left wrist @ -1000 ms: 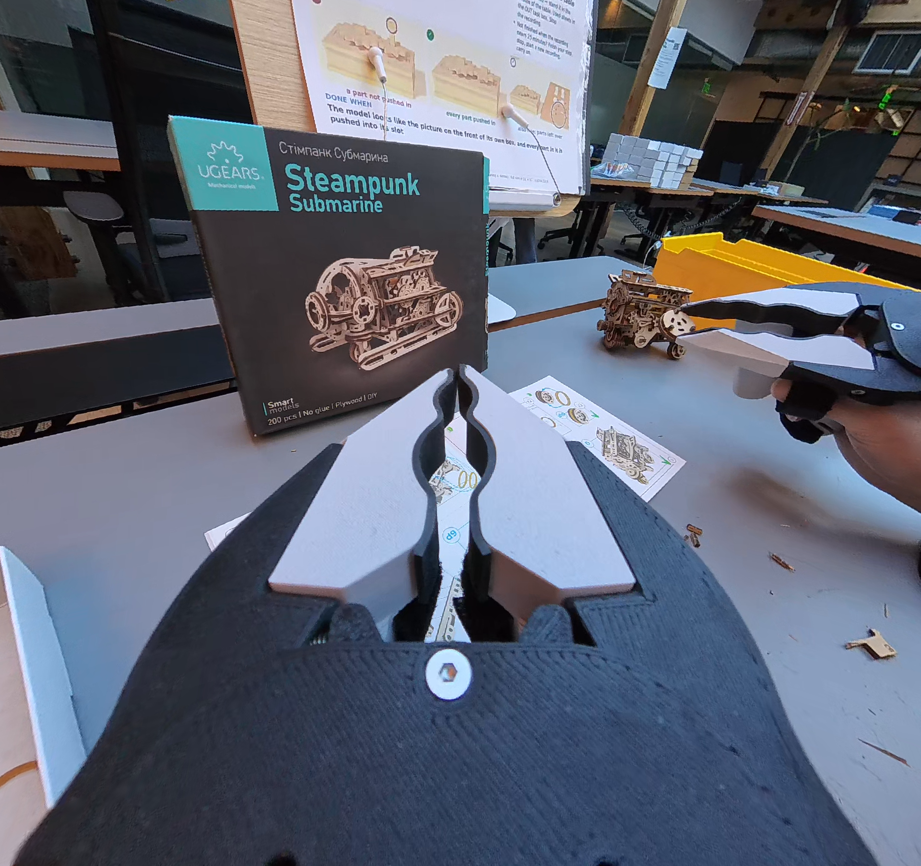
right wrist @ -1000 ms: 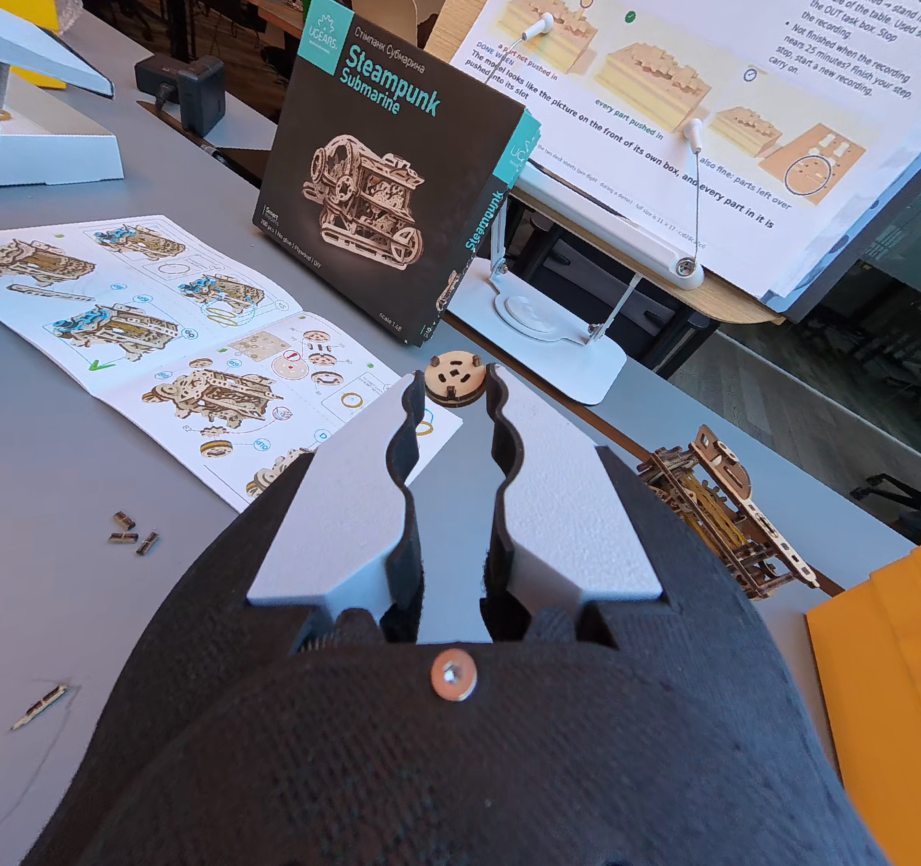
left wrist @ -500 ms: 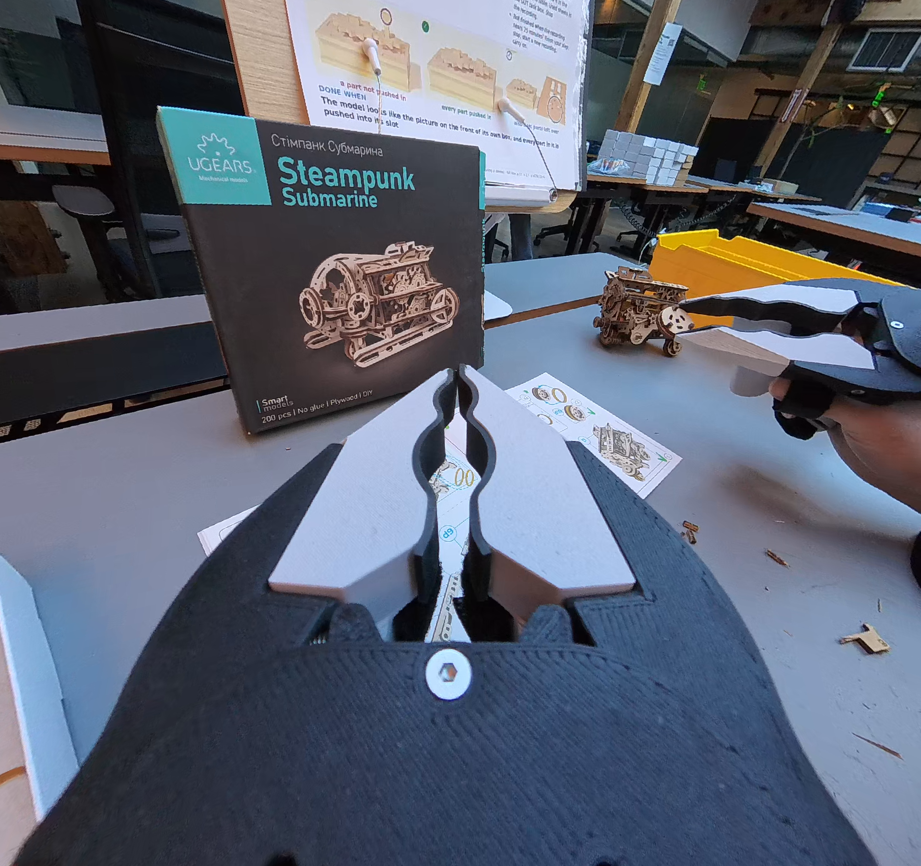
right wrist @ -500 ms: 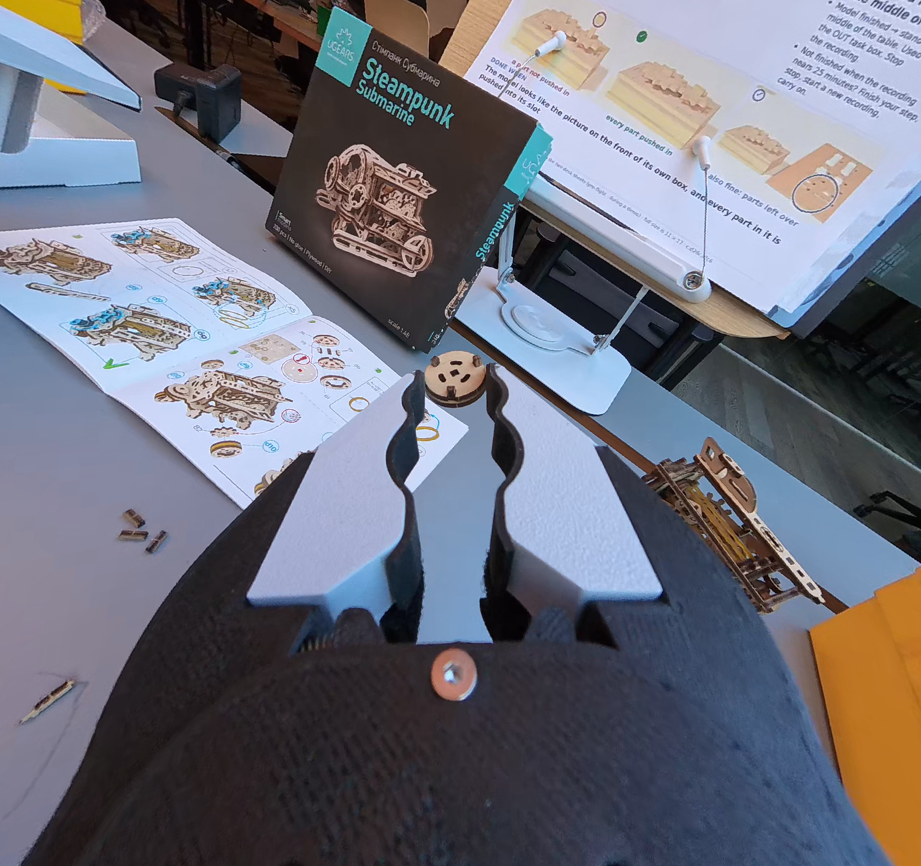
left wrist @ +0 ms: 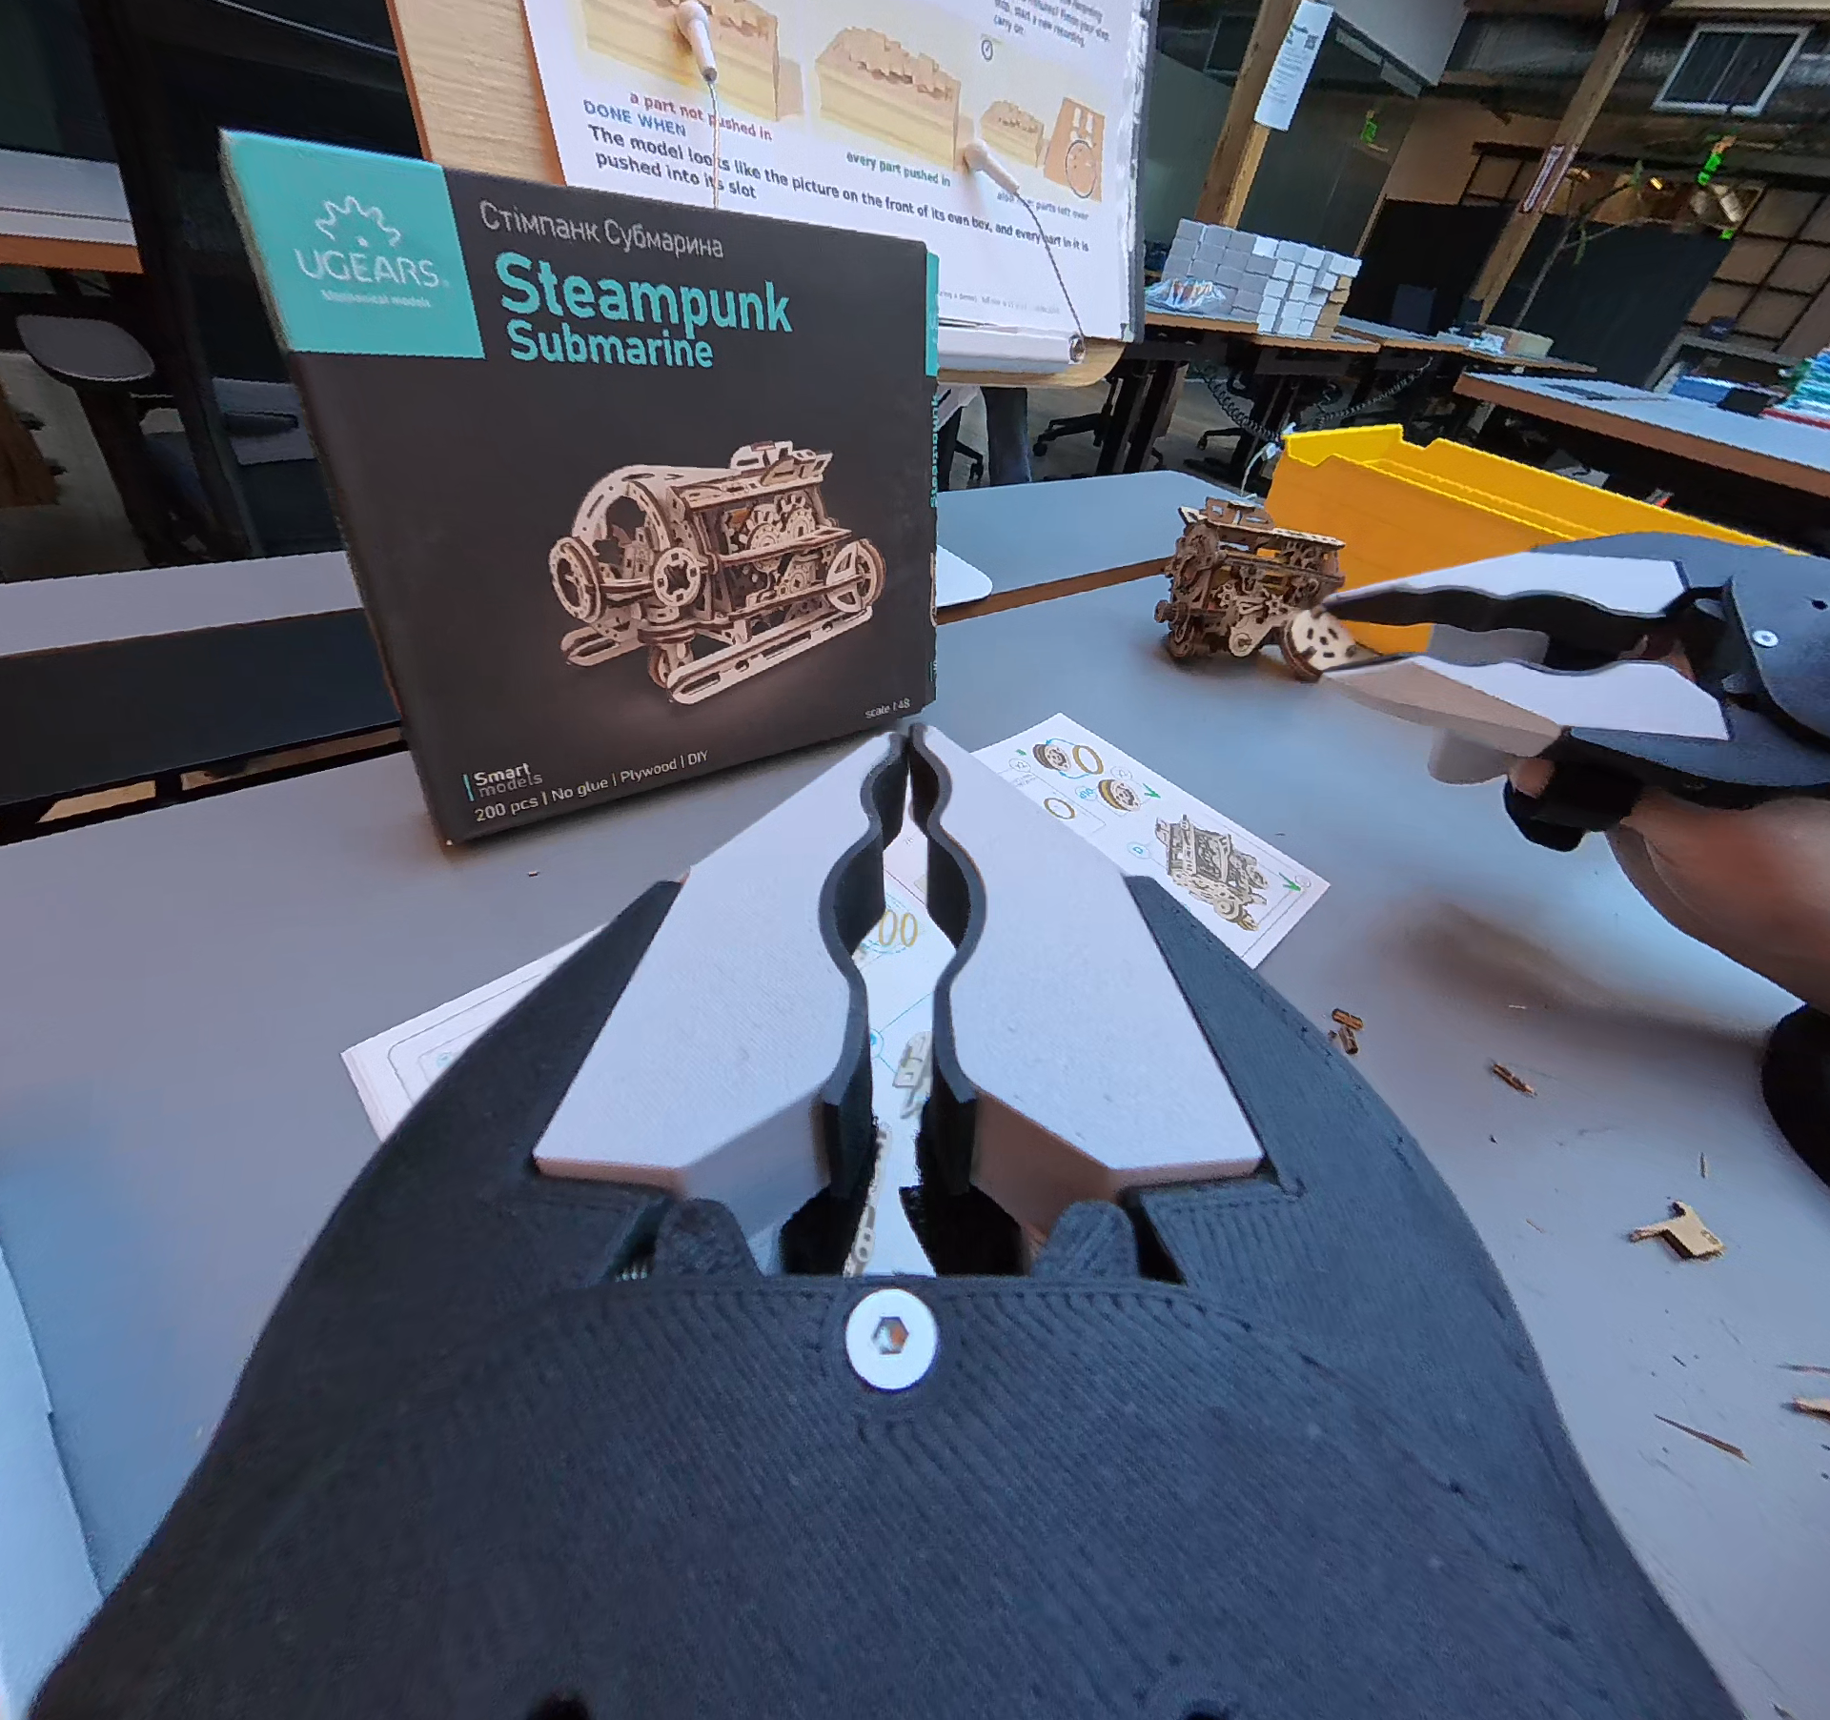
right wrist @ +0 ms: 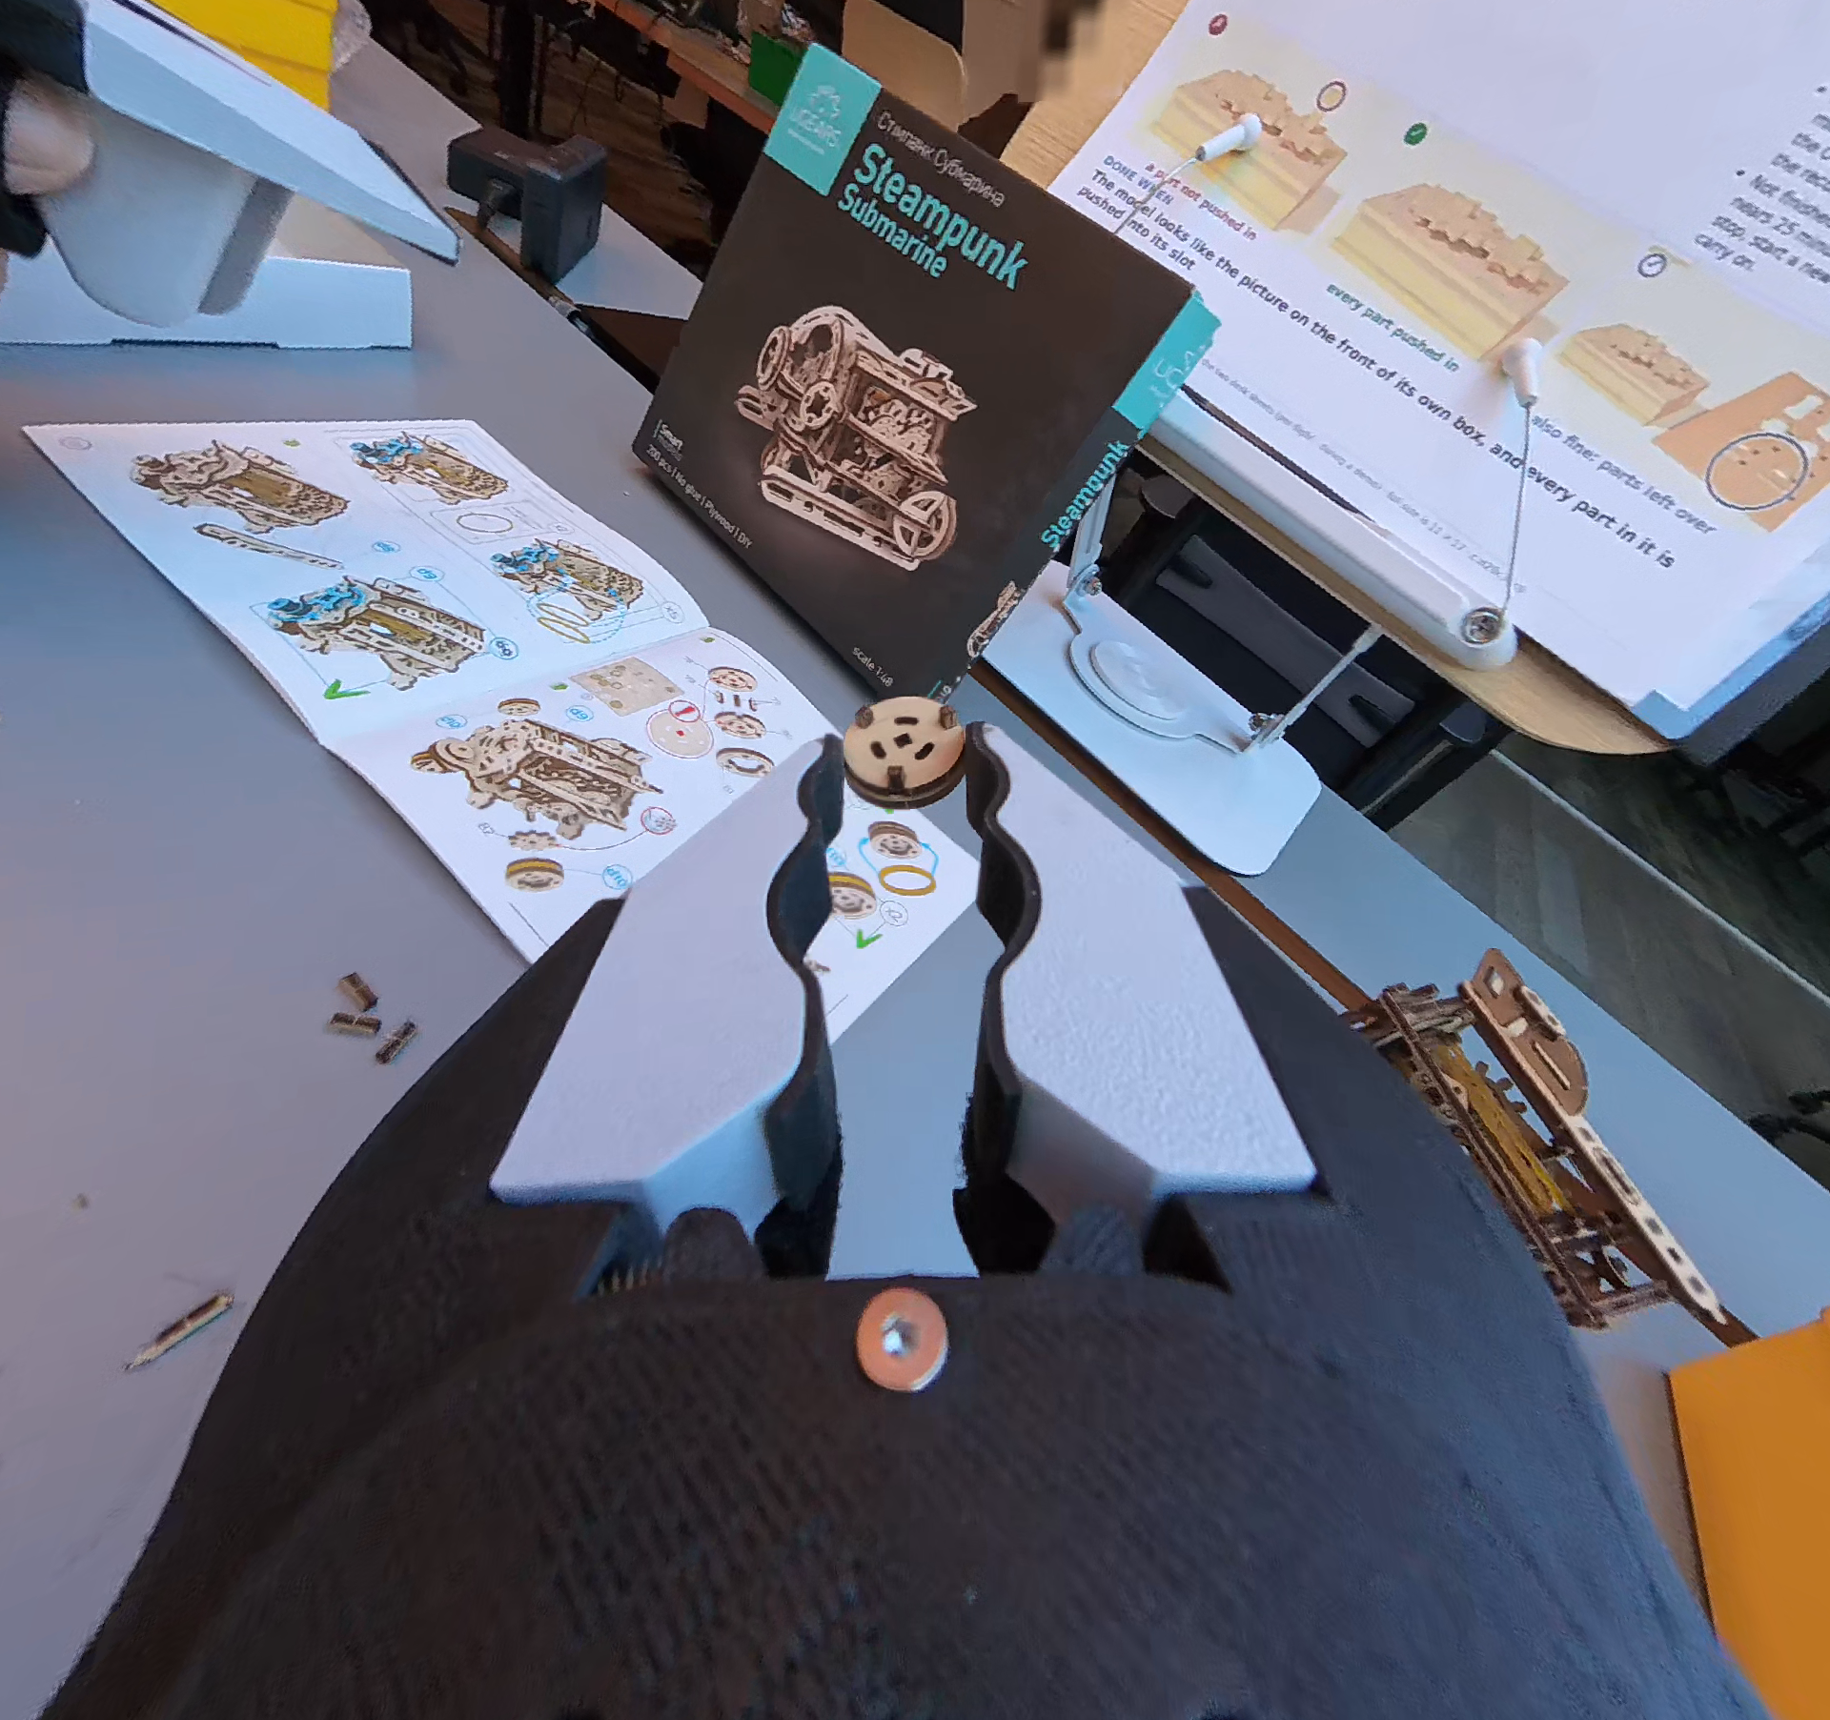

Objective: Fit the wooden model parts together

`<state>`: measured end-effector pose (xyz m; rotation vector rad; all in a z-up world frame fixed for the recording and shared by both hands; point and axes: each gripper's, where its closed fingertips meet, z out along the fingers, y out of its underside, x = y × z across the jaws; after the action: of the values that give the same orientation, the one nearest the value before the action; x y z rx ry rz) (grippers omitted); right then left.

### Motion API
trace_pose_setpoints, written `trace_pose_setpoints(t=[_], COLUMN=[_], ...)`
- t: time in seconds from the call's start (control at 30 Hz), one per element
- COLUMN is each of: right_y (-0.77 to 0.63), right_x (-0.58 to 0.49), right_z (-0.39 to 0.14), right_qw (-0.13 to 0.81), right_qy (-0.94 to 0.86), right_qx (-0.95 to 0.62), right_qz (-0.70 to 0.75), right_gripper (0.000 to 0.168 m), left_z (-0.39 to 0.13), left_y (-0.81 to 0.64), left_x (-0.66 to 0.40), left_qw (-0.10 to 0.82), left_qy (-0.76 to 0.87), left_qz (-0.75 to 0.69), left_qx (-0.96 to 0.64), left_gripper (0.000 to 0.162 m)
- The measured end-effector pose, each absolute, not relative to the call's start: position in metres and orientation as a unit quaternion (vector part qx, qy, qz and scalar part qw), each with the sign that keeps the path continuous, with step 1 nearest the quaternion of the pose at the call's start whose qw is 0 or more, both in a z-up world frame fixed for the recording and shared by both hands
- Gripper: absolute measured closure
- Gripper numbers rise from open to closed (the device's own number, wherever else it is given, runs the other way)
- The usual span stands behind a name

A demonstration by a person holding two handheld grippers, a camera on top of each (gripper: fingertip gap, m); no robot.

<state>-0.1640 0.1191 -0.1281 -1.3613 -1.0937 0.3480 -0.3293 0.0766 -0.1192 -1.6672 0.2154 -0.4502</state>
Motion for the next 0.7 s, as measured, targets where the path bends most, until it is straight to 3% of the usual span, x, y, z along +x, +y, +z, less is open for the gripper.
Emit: trace_pose_setpoints(t=[0.27,0.53,0.7], right_y=[0.088,0.04,0.031], right_x=[-0.187,-0.206,-0.208], right_z=[-0.133,-0.127,-0.123], right_qw=[0.608,0.584,0.59], right_qy=[-0.544,-0.595,-0.605], right_qx=[-0.548,-0.482,-0.458], right_qz=[0.186,0.27,0.275], right_gripper=[0.146,0.145,0.145], left_z=[-0.129,-0.132,-0.131], left_y=[0.064,0.038,0.03], left_x=[-0.279,-0.22,-0.21], left_qw=[0.591,0.519,0.477], left_qy=[0.178,0.224,0.213], left_qz=[-0.294,-0.407,-0.478], left_qx=[-0.73,-0.717,-0.706], left_gripper=[0.162,0.139,0.149])
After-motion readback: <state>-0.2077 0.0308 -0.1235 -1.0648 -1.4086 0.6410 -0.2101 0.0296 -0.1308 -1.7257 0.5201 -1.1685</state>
